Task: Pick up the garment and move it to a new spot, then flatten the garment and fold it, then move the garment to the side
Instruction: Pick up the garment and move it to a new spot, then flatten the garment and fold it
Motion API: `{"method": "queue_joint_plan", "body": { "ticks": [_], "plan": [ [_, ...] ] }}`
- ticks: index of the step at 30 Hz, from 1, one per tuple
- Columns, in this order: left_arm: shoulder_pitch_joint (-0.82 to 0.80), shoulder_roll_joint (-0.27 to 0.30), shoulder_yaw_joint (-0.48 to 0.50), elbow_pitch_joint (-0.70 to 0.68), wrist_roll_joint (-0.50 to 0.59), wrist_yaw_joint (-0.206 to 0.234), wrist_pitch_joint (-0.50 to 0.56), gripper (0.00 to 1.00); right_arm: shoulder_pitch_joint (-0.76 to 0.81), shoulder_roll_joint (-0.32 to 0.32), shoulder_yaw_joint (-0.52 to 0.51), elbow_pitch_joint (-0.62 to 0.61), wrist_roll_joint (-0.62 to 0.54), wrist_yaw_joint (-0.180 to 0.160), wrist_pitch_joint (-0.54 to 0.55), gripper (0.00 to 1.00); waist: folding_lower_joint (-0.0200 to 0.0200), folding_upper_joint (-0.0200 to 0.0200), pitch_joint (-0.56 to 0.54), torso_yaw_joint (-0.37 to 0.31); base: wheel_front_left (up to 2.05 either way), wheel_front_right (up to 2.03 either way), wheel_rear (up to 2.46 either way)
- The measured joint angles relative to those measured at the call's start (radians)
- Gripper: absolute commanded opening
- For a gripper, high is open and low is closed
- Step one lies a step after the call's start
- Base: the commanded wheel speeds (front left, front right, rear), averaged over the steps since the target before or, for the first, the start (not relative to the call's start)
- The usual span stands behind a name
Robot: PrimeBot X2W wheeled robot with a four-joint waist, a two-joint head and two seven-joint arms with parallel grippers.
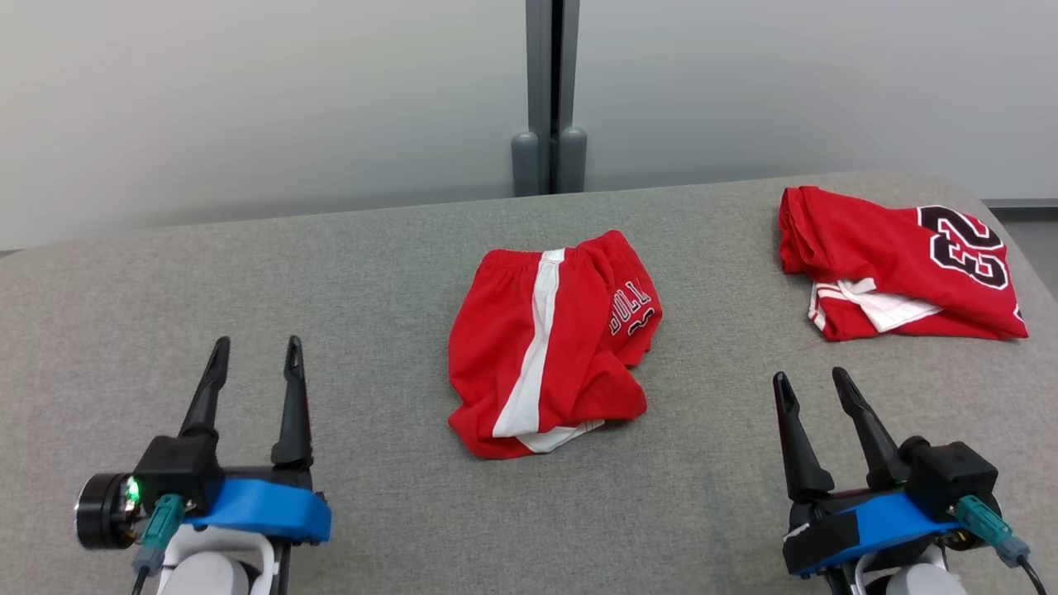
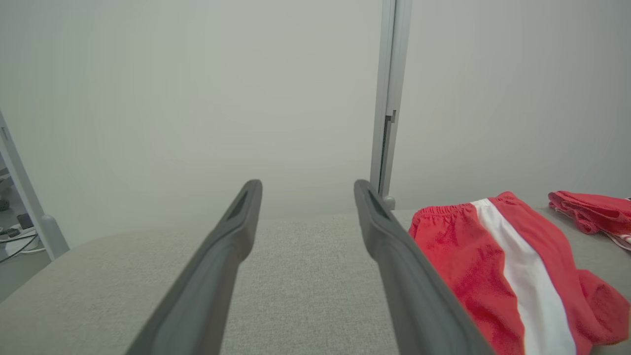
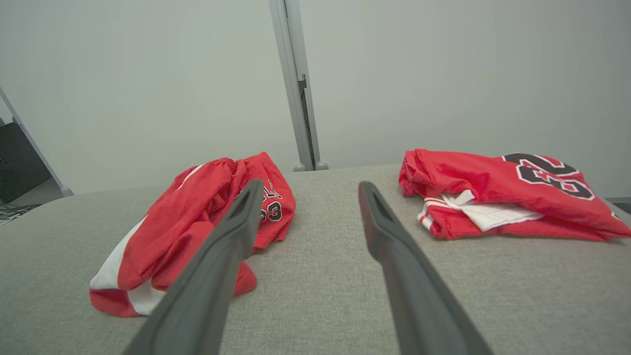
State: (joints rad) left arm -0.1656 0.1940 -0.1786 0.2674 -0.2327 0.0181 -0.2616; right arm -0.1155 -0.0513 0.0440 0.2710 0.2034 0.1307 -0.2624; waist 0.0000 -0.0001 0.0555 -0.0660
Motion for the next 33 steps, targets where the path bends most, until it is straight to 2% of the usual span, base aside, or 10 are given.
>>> {"method": "queue_joint_plan", "body": {
  "ticks": [5, 9, 21, 33],
  "plan": [
    [0.099, -0.009, 0.072, -0.059, 0.025, 0.012, 0.0, 1.0, 0.028, -0.002, -0.022, 0.002, -0.001, 0.0, 0.0, 1.0, -0.0001, 0.0, -0.026, 0.03, 0.0, 0.0, 0.0],
    [0.142, -0.021, 0.105, -0.064, 0.041, -0.001, 0.0, 1.0, 0.045, -0.006, -0.035, 0.004, -0.002, 0.0, 0.0, 1.0, -0.0001, 0.0, -0.041, 0.048, 0.0, 0.0, 0.0],
    [0.174, -0.068, 0.159, -0.031, 0.098, -0.041, 0.0, 1.0, 0.076, -0.008, -0.035, 0.013, -0.003, 0.0, 0.0, 1.0, -0.0001, 0.0001, -0.055, 0.044, 0.0, 0.0, 0.0],
    [0.174, -0.084, 0.201, -0.011, 0.131, -0.065, 0.0, 1.0, 0.076, -0.008, -0.033, 0.025, -0.009, 0.0, 0.0, 1.0, 0.0, 0.0002, -0.055, 0.04, 0.0, 0.0, 0.0]
  ]
}}
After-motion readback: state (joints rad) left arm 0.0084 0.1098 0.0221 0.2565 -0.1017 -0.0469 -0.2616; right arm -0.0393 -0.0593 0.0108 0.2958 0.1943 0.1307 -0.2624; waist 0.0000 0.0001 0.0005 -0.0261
